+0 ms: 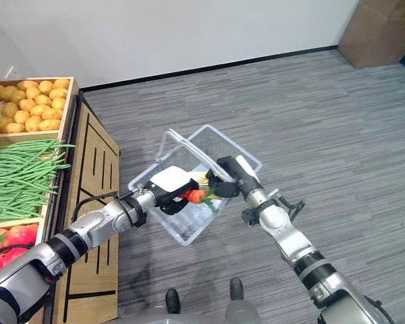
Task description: Get the vegetables into the basket
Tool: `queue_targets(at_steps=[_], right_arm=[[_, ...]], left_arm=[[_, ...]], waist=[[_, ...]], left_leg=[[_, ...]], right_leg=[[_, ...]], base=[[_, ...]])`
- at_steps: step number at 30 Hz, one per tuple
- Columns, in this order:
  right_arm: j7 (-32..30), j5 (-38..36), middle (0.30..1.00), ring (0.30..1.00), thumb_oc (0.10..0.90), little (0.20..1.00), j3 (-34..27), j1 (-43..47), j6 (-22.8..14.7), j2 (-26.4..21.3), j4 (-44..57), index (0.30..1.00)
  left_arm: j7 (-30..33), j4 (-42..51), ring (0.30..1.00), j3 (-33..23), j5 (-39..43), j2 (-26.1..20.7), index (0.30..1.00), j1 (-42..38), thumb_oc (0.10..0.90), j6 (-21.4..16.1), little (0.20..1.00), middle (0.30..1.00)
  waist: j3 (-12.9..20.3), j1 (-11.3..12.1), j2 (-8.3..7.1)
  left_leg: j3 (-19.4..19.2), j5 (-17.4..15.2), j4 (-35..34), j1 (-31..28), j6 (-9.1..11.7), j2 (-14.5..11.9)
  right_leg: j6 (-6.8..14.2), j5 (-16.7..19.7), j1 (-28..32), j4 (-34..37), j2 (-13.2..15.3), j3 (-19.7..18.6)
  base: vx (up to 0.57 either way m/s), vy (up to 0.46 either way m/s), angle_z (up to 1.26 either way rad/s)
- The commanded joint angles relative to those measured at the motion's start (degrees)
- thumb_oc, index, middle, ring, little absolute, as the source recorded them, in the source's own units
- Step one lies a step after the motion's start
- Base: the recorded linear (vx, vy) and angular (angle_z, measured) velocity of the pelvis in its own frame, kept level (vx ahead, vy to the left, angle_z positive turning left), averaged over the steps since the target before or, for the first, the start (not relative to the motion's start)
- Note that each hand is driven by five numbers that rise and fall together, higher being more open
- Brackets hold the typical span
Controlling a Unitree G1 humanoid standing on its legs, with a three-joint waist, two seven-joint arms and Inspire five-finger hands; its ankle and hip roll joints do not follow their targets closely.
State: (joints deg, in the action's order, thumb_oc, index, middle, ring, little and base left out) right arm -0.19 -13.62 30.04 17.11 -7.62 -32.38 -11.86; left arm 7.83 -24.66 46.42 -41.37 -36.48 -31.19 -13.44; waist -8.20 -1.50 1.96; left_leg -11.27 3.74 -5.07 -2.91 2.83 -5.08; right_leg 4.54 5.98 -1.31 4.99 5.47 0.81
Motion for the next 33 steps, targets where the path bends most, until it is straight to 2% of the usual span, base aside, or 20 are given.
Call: queue_targets(at_steps=[1,2,3,6,9,15,19,21,23,25,27,29,30,32,33], right_arm=[[1.79,-9.78,0.3,0.3,0.4,0.3,-2.56,3.95,-9.38,2.7,13.09,0.3],[1.79,-9.78,0.3,0.3,0.4,0.3,-2.56,3.95,-9.38,2.7,13.09,0.3],[2.4,-12.25,0.3,0.3,0.4,0.3,-2.02,2.83,-8.95,3.28,13.55,0.3],[3.11,-13.78,0.3,0.3,0.4,0.3,-1.57,1.83,-8.25,3.36,13.33,0.3],[2.34,-10.91,0.3,0.3,0.4,0.3,-2.44,1.49,-7.56,1.93,12.46,0.3],[0.2,-6.64,0.3,0.3,0.4,0.3,-5.05,0.31,-7.41,1.37,8.96,0.3],[-2.14,-0.97,0.3,0.3,0.4,0.3,-8.3,-1.48,-6.83,0.68,4.45,0.3],[-3.68,1.99,0.3,0.3,0.4,0.3,-10.59,-2.69,-6.39,0.33,1.83,0.3],[-6.41,6.82,0.3,0.3,0.4,0.3,-14.62,-4.36,-5.6,0.13,-2.83,0.3],[-6.89,7.66,0.3,0.3,0.4,0.3,-15.37,-4.77,-5.65,0.41,-3.88,0.3],[-9.12,8.84,0.3,0.3,0.4,0.3,-18.97,-6.0,-4.75,1.24,-9.39,0.3],[-9.17,8.86,0.3,0.3,0.4,0.3,-18.83,-5.98,-4.83,1.25,-9.51,0.3],[-10.41,10.75,0.3,0.3,0.4,0.3,-20.43,-5.95,-4.46,0.93,-13.58,0.3],[-10.83,11.24,0.3,0.3,0.4,0.3,-20.85,-5.77,-4.49,0.89,-15.02,0.3],[-11.79,12.15,0.3,0.3,0.4,0.3,-21.59,-5.67,-4.28,0.67,-18.82,0.3]], left_arm=[[7.31,-7.63,0.794,-5.2,-2.47,1.63,0.794,-3.76,0.753,1.82,0.794,0.794],[7.31,-7.63,0.794,-5.2,-2.47,1.63,0.794,-3.76,0.753,1.82,0.794,0.794],[8.25,-10.25,1.0,-6.44,-4.06,1.94,1.0,-2.81,0.9,3.53,1.0,1.0],[8.3,-12.83,1.0,-6.8,-6.2,2.33,1.0,-2.23,0.9,5.15,1.0,1.0],[7.63,-14.43,1.0,-7.19,-8.65,2.9,1.0,-1.42,0.9,6.58,1.0,1.0],[7.27,-13.25,1.0,-8.16,-9.37,3.18,1.0,0.21,0.9,6.7,1.0,1.0],[6.7,-8.09,1.0,-9.98,-8.25,2.5,1.0,2.48,0.9,5.8,1.0,1.0],[6.56,-2.83,1.0,-12.41,-5.8,1.56,1.0,5.22,0.9,4.68,1.0,1.0],[5.95,6.67,1.0,-16.78,0.62,-0.12,1.0,11.2,0.9,0.99,1.0,1.0],[5.17,8.86,1.0,-18.19,1.98,-0.82,1.0,13.56,0.9,0.45,1.0,1.0],[2.76,14.08,1.0,-21.71,12.66,0.36,1.0,20.85,0.9,-2.29,1.0,1.0],[2.44,14.37,1.0,-21.89,12.99,0.21,1.0,21.07,0.9,-2.25,1.0,1.0],[0.2,15.98,1.0,-22.55,19.2,0.43,1.0,24.93,0.9,-3.26,1.0,1.0],[-0.5,16.52,1.0,-22.83,20.59,0.25,1.0,25.91,0.9,-3.31,1.0,1.0],[-2.07,16.24,1.0,-23.02,25.0,0.7,1.0,28.47,0.9,-3.49,1.0,1.0]], waist=[[6.44,0.76,-2.99],[6.44,0.76,-2.99],[6.38,0.7,-2.98],[6.37,0.71,-3.09],[6.4,0.87,-3.21],[6.6,1.11,-3.28],[6.79,1.59,-3.36],[6.84,1.97,-3.39],[6.76,2.83,-3.38],[6.85,2.88,-3.39],[6.67,3.65,-3.4],[6.77,3.52,-3.37],[6.45,4.09,-3.32],[6.37,4.26,-3.3],[6.16,4.61,-3.27]], left_leg=[[0.08,-1.35,0.07,-0.51,3.28,-1.28],[0.08,-1.35,0.07,-0.51,3.28,-1.28],[-0.06,-1.34,0.07,-0.53,3.32,-1.35],[-0.23,-1.34,0.07,-0.63,3.37,-1.36],[-0.07,-1.35,0.07,-0.64,3.39,-1.43],[0.35,-1.33,0.07,-0.71,3.38,-1.51],[0.96,-1.31,0.07,-0.78,3.33,-1.57],[1.38,-1.23,0.07,-0.68,3.3,-1.55],[2.04,-1.05,0.07,-0.48,3.34,-1.54],[2.19,-1.03,0.07,-0.48,3.34,-1.57],[2.78,-0.79,0.07,-0.22,3.23,-1.47],[2.84,-0.8,0.07,-0.19,3.24,-1.47],[3.2,-0.6,0.07,0.12,3.15,-1.39],[3.36,-0.55,0.07,0.27,3.14,-1.37],[3.61,-0.41,0.07,0.54,3.06,-1.25]], right_leg=[[4.5,-0.32,1.57,-0.33,2.77,3.85],[4.5,-0.32,1.57,-0.33,2.77,3.85],[4.49,-0.25,1.54,-0.33,2.73,3.82],[4.48,-0.22,1.6,-0.31,2.74,3.8],[4.4,-0.37,1.82,-0.27,2.63,3.8],[4.23,-0.61,2.33,-0.27,2.51,4.26],[4.11,-0.93,2.87,-0.25,2.49,4.76],[4.04,-1.06,3.13,-0.21,2.49,5.14],[3.9,-1.14,3.38,-0.13,2.49,5.59],[3.86,-1.17,3.49,-0.11,2.47,5.7],[3.73,-1.08,3.54,-0.07,2.49,6.09],[3.73,-1.09,3.55,-0.07,2.48,6.15],[3.67,-1.02,3.55,-0.03,2.53,6.25],[3.67,-0.99,3.51,-0.02,2.53,6.36],[3.63,-0.88,3.47,0.01,2.58,6.63]], base=[[-0.01,0.005,-0.04],[-0.01,-0.002,-0.06],[-0.01,-0.003,-0.06],[0.0,-0.001,-0.02],[0.0,0.0,0.0],[0.0,0.0,0.0],[0.0,-0.005,0.02],[0.0,-0.008,0.02],[0.01,-0.014,0.06],[0.01,-0.009,0.12],[0.0,-0.015,0.12],[-0.01,-0.01,0.06],[-0.01,-0.012,0.08],[-0.02,-0.016,0.09],[-0.02,-0.017,0.12]])
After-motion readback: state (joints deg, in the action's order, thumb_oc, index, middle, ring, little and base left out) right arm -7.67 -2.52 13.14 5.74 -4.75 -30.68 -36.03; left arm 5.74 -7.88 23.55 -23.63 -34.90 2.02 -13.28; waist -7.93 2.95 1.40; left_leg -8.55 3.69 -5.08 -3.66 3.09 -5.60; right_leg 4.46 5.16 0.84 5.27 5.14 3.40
